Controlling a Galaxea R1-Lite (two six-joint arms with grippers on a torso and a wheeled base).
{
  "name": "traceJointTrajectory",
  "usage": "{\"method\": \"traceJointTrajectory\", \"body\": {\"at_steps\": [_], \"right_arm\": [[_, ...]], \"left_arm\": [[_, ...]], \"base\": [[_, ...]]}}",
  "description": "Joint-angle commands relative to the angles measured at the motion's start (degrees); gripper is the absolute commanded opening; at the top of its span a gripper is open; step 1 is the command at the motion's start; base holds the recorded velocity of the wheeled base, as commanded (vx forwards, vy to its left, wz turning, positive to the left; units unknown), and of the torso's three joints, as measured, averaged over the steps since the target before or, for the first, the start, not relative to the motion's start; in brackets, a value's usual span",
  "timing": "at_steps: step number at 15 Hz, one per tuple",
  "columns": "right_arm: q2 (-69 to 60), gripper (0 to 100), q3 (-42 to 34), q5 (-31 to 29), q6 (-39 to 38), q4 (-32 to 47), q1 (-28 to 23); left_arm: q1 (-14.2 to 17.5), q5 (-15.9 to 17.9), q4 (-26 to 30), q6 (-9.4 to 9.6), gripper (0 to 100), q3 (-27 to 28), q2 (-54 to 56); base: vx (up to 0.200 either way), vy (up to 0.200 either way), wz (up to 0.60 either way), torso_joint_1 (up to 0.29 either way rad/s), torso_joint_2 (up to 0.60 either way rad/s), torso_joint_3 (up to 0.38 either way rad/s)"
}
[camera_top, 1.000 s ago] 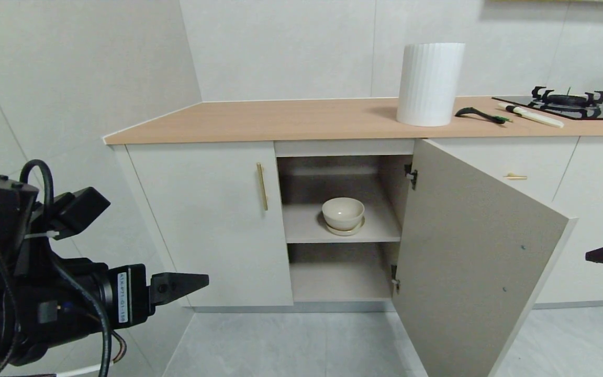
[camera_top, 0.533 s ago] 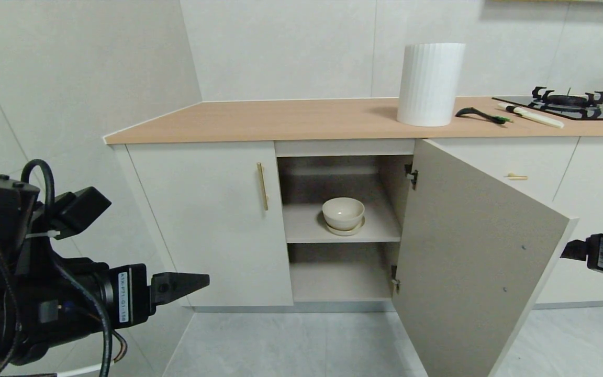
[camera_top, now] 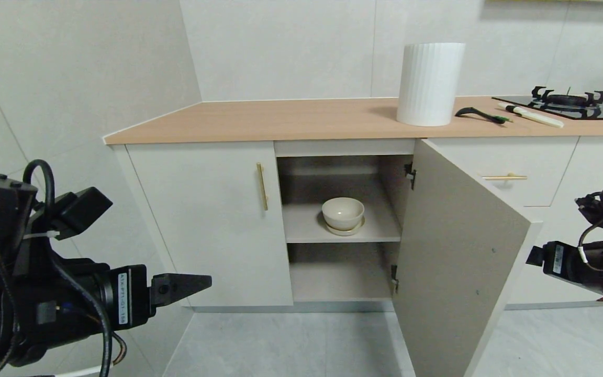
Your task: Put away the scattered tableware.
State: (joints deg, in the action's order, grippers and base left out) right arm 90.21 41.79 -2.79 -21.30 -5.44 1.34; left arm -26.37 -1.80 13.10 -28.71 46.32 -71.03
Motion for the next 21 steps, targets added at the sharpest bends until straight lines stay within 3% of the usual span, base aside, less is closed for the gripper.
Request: {"method": "traceJointTrajectory", "body": {"at_steps": [1, 5, 9, 15, 21], "right_arm": [[0.1, 100, -0.1, 0.0, -1.6, 0.0, 4.3], [2.8, 100, 2.7, 0.0, -3.0, -1.5, 14.6], [8.5, 100, 9.6, -0.3, -2.1, -2.0, 21.2], [17.7, 100, 17.1, 0.1, -0.9, -2.5, 23.4], [23.3, 100, 17.4, -0.2, -1.5, -11.6, 25.8]], "left_arm": [[0.0, 0.0, 0.0, -0.03, 100, 0.0, 0.0], [0.0, 0.0, 0.0, -0.03, 100, 0.1, -0.2], [0.0, -0.2, 0.0, -0.12, 100, 0.4, 0.0], [0.6, -2.1, -0.3, -0.21, 100, 0.7, 1.2], [0.4, -2.2, -0.8, -0.12, 100, 0.7, 0.9]], "base": [[0.0, 0.0, 0.0, 0.0, 0.0, 0.0], [0.0, 0.0, 0.0, 0.0, 0.0, 0.0], [0.0, 0.0, 0.0, 0.0, 0.0, 0.0], [0.0, 0.0, 0.0, 0.0, 0.0, 0.0], [0.0, 0.0, 0.0, 0.0, 0.0, 0.0]]}}
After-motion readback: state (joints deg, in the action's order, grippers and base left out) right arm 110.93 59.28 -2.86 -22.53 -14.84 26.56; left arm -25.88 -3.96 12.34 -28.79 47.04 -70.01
